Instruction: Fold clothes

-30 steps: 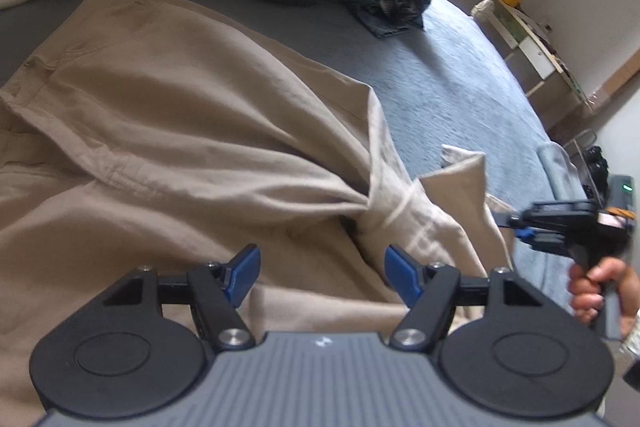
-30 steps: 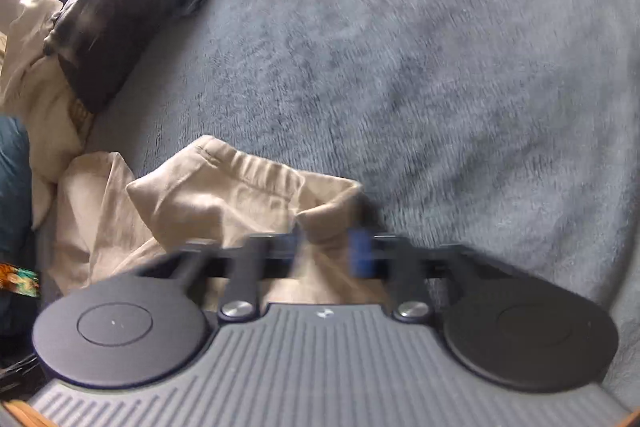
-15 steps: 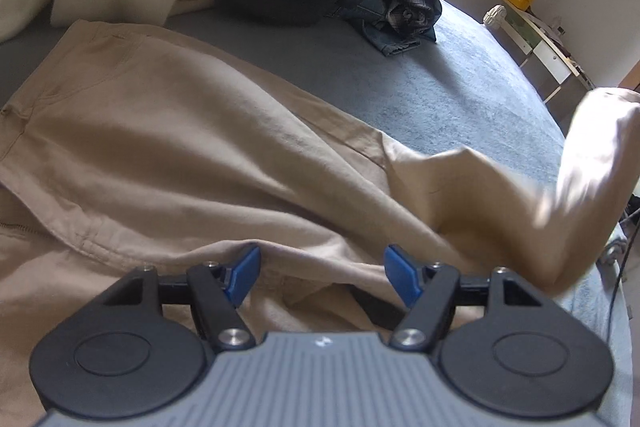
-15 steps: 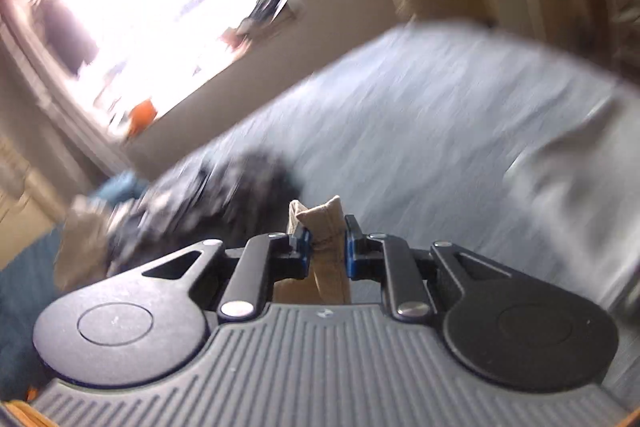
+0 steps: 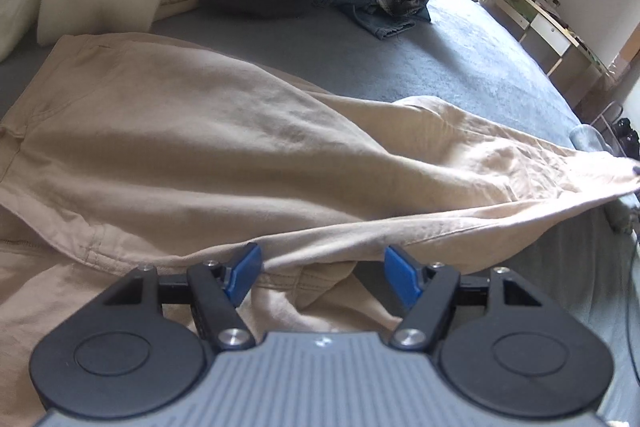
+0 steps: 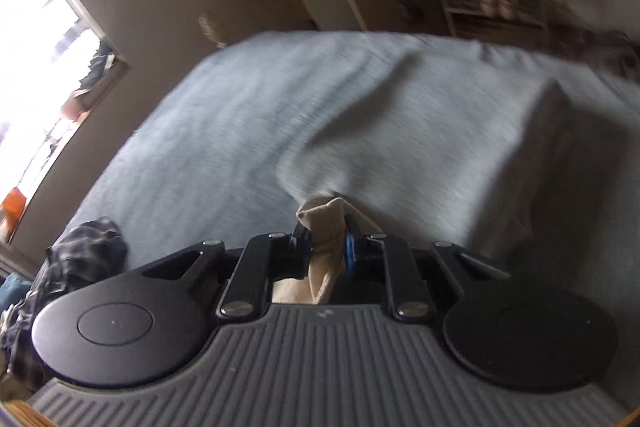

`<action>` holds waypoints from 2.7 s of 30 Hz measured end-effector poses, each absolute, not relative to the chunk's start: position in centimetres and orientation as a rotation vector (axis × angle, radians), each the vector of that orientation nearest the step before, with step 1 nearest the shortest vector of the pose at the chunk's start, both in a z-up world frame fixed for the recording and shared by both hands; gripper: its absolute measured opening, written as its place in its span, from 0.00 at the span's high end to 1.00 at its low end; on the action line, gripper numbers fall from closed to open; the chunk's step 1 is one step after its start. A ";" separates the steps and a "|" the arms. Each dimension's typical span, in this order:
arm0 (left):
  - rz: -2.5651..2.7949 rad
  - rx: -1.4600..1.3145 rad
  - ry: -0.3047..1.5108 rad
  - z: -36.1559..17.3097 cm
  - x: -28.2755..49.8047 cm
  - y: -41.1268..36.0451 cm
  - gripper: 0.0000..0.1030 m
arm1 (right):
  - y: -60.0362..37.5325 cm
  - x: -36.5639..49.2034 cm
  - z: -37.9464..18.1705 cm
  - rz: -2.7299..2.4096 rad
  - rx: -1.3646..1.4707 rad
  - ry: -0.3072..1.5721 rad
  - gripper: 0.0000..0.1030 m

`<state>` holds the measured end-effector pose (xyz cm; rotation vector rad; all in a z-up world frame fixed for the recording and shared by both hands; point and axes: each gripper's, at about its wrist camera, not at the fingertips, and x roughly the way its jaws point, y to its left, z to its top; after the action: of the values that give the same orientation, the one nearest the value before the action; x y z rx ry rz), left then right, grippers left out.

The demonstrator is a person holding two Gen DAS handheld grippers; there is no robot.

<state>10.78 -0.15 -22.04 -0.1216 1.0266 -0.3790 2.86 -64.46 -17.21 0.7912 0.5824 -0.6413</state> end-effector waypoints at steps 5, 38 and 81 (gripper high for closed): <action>-0.390 -0.125 1.032 -21.4 10.2 0.9 0.32 | -65.2 0.1 -18.6 -0.739 0.815 0.687 0.74; -0.136 -0.095 0.935 -24.8 27.1 18.4 0.21 | -12.2 30.9 -22.5 0.754 0.061 1.052 0.43; 0.131 -0.181 0.823 -12.8 18.1 28.6 0.34 | -9.7 27.3 -12.6 0.658 -0.008 0.745 0.48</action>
<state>18.09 28.61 -12.78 -0.1806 0.8226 0.1315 27.33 -9.70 -12.62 -0.0084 0.7450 0.6584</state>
